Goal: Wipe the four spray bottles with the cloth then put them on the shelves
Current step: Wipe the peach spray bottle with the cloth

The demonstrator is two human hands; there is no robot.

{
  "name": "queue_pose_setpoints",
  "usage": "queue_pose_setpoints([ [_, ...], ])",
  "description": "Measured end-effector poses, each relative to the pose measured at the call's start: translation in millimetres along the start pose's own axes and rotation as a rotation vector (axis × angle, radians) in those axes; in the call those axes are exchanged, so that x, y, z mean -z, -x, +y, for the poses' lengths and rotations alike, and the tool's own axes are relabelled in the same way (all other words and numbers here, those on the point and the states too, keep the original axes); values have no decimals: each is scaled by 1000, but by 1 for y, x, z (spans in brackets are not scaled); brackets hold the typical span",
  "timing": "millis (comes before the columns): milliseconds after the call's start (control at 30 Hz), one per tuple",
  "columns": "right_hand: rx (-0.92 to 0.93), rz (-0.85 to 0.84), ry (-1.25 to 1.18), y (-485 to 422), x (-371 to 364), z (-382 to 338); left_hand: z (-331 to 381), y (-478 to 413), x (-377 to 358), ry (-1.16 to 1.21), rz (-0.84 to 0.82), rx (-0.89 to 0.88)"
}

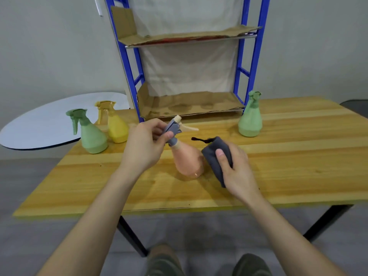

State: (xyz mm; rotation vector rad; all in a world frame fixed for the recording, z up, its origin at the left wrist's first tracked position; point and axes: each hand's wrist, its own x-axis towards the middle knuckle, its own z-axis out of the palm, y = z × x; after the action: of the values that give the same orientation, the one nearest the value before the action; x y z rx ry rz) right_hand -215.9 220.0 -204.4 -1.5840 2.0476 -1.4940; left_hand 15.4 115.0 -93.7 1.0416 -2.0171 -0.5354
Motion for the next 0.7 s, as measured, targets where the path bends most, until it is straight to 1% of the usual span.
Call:
queue_pose_setpoints([
  [100, 248, -40, 225, 15, -6, -37, -1, 21, -7, 122, -24, 28],
  [167, 393, -32, 369, 22, -19, -59, -6, 30, -6, 133, -10, 25],
  [267, 486, -22, 402, 24, -30, -75, -12, 40, -1, 164, -16, 44],
  [333, 444, -46, 343, 19, -29, -63, -16, 46, 3, 223, 4, 72],
  [367, 359, -64, 296, 15, -27, -52, -19, 49, 5, 220, 31, 74],
  [433, 114, -116, 215, 6, -20, -28, -26, 54, 10, 186, 83, 84],
  [467, 37, -132, 203, 5, -16, -21, -29, 56, 12, 172, 99, 97],
  [500, 31, -128, 196, 7, -14, -20, -31, 58, 13, 160, 106, 108],
  [567, 157, -95, 177, 12, -18, -35, -32, 62, 12, 150, 113, 115],
  [633, 367, -78, 280, 14, -25, -62, -29, 64, 8, 180, 95, 112],
  [667, 446, -90, 340, 14, -29, -73, -28, 65, 8, 203, 85, 106],
  [700, 487, -112, 365, 14, -32, -77, -27, 65, 8, 221, 75, 102],
])
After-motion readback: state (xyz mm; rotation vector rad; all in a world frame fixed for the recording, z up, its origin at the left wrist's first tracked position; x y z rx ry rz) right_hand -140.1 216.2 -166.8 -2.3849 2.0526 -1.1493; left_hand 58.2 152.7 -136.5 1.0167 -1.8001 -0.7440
